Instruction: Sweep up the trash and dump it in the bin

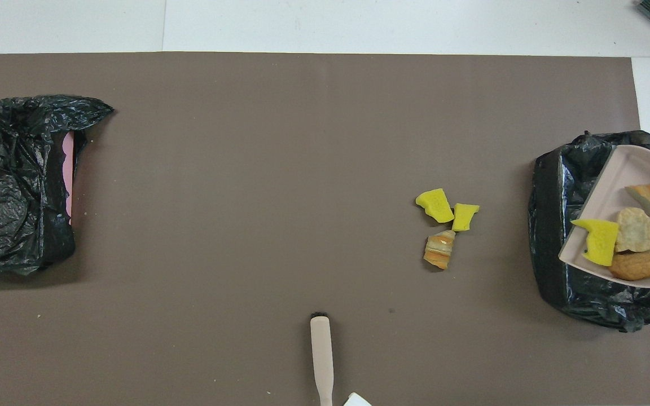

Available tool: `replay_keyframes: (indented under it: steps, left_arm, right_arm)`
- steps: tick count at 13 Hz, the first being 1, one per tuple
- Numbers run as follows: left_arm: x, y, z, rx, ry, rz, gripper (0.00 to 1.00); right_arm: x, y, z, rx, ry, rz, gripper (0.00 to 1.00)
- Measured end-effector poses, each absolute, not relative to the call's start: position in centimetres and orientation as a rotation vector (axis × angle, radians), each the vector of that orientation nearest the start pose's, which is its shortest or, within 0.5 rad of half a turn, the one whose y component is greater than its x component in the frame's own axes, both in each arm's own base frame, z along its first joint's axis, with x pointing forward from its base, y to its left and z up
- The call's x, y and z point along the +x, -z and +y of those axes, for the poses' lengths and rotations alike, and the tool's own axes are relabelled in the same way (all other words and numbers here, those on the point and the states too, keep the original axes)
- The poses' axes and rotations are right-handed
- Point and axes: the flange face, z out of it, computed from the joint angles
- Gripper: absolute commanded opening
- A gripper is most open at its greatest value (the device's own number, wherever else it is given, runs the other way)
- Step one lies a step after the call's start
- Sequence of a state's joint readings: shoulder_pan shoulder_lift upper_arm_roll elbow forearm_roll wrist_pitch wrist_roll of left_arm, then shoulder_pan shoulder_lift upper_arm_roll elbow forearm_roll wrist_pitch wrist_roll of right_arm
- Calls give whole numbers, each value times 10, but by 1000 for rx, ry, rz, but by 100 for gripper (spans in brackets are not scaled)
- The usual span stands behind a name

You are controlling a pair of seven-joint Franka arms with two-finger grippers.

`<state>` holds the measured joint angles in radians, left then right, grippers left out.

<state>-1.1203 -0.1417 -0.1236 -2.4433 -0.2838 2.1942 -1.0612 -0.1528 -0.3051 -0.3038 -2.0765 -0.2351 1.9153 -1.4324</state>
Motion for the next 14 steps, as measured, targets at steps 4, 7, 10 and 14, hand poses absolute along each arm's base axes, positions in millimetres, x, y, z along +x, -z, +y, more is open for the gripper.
replay_keyframes:
  steps: [4,7,10,14]
  left_arm:
    - [140,-345,-434,-3108,-357,4,100]
    - [176,-347,-429,-3138,-352,55,100]
    - [268,-381,-416,-3169,-183,40,100]
    - [381,-418,-387,-3100,22,84,100]
  right_arm:
    - [418,-545,-294,-2926,-187,-1787,0]
    - [426,-540,-290,-2819,-381,-1995,0]
    - [426,-541,-291,-2628,-430,-2216,0]
    - [432,-548,-290,-2603,-435,-2333,0]
